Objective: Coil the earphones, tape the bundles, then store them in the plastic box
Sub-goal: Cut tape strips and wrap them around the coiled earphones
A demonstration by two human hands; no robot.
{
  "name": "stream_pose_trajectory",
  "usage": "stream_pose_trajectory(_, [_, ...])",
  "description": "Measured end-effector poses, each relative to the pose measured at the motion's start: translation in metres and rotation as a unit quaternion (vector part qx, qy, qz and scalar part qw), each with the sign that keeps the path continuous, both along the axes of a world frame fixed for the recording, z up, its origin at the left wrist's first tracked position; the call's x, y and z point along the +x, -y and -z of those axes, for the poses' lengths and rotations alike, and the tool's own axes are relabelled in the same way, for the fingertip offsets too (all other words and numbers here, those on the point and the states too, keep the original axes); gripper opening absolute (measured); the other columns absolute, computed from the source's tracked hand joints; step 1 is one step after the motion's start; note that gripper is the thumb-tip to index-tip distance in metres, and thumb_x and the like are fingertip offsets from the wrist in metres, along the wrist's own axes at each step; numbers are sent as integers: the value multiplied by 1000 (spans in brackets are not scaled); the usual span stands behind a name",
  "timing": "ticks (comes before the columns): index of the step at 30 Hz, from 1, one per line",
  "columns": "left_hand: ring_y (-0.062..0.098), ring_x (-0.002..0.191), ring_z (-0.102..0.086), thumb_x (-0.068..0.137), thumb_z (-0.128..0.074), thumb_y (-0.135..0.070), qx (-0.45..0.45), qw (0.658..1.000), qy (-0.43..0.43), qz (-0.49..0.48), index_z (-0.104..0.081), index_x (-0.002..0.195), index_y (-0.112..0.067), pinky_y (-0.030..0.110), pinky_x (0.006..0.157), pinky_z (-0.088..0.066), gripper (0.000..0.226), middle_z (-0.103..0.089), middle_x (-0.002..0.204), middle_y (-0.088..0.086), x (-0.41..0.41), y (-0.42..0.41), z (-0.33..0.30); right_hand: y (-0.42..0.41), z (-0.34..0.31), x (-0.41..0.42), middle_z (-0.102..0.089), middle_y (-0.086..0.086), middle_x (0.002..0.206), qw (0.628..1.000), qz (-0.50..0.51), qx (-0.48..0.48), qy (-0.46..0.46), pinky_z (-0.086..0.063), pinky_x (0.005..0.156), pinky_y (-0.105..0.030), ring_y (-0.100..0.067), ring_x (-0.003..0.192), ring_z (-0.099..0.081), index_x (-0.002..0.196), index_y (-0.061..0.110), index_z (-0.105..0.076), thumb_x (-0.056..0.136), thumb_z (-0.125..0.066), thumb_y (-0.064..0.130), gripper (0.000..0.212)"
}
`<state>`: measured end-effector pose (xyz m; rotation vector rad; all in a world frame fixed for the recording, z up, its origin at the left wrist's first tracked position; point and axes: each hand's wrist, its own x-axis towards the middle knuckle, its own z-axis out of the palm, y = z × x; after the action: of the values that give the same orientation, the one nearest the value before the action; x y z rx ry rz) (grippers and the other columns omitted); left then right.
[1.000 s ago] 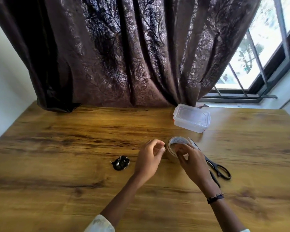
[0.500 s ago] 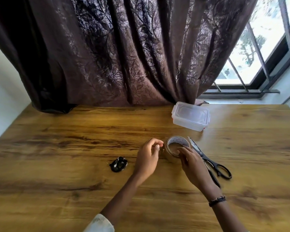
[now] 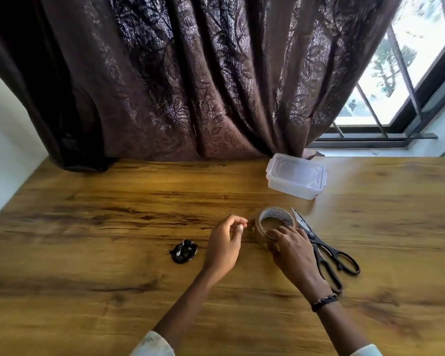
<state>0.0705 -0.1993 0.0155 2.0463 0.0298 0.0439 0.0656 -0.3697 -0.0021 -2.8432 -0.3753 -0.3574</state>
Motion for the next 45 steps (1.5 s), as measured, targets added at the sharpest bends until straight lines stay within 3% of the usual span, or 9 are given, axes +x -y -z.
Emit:
stream_pose_trajectory(5, [-1, 93, -61, 97, -51, -16, -2, 1000, -6, 0, -63, 101, -23, 29, 77, -57, 14, -64, 99, -15, -4, -5, -1, 1, -2, -6, -73, 1, 89, 999, 12, 53, 7, -52, 72, -30, -19, 80, -68, 92, 18, -73, 71, -83, 19, 23])
stream_pose_trajectory(8, [-2, 93, -61, 96, -53, -18, -8, 1000, -2, -7, -63, 101, -25, 30, 77, -57, 13, -64, 100, -17, -6, -7, -3, 0, -10, -11, -74, -1, 103, 983, 43, 175, -25, -56, 74, -34, -19, 88, -69, 105, 16, -74, 79, -78, 23, 27])
stream_pose_trajectory(12, [-5, 95, -60, 96, -54, -21, -4, 999, 31, -11, -63, 103, -25, 20, 78, -54, 12, -65, 102, -18, -13, -9, -13, 2, -14, -22, -74, 7, 95, 901, 84, 391, -166, -57, 70, -32, -6, 86, -68, 107, 24, -72, 79, -67, 56, 43])
stream_pose_trajectory(17, [-6, 99, -59, 94, -58, -21, -1, 996, 89, 2, -65, 107, -22, 6, 79, -45, 15, -65, 105, -16, -25, -8, -30, -13, -32, -53, -77, 0, 94, 768, 50, 596, -229, -58, 76, -27, -16, 90, -72, 105, 16, -73, 84, -70, 21, 22])
stream_pose_trajectory(26, [-5, 101, -60, 91, -61, -33, 76, 991, 77, 83, -65, 115, -23, 15, 86, -51, 27, -68, 112, -11, -37, -2, -38, -20, -35, -78, -76, -4, 90, 734, 62, 626, -257, -57, 74, -24, -19, 88, -70, 97, 18, -75, 86, -69, 17, 13])
stream_pose_trajectory(32, [-4, 93, -60, 88, -65, -32, 167, 973, 128, 96, -68, 112, -20, 1, 76, -41, 27, -71, 106, -8, -33, 5, -43, -19, -35, -81, -75, 1, 85, 737, 65, 622, -255, -53, 65, -17, -9, 79, -69, 97, 14, -73, 86, -68, 17, 13])
stream_pose_trajectory(36, [6, 93, -66, 87, -67, -33, 203, 961, 160, 97, -70, 110, -20, 10, 77, -44, 27, -72, 105, -6, -31, 12, -45, -15, -35, -81, -68, 13, 68, 740, 55, 620, -255, -46, 59, -10, 4, 65, -60, 92, 9, -70, 88, -66, 14, 7])
stream_pose_trajectory(41, [7, 84, -69, 85, -69, -33, 235, 947, 187, 110, -73, 103, -19, 18, 71, -52, 23, -75, 97, -6, -28, 17, -46, -12, -35, -81, -74, -1, 85, 740, 52, 617, -261, -51, 66, -16, -6, 78, -67, 100, 13, -73, 87, -68, 19, 15])
stream_pose_trajectory(45, [5, 75, -69, 83, -72, -31, 242, 944, 196, 113, -75, 95, -21, 18, 65, -54, 16, -75, 89, -7, -27, 18, -44, -8, -37, -81, -71, 14, 78, 764, 54, 585, -268, -48, 65, -9, 7, 75, -63, 93, 24, -69, 87, -65, 27, 8])
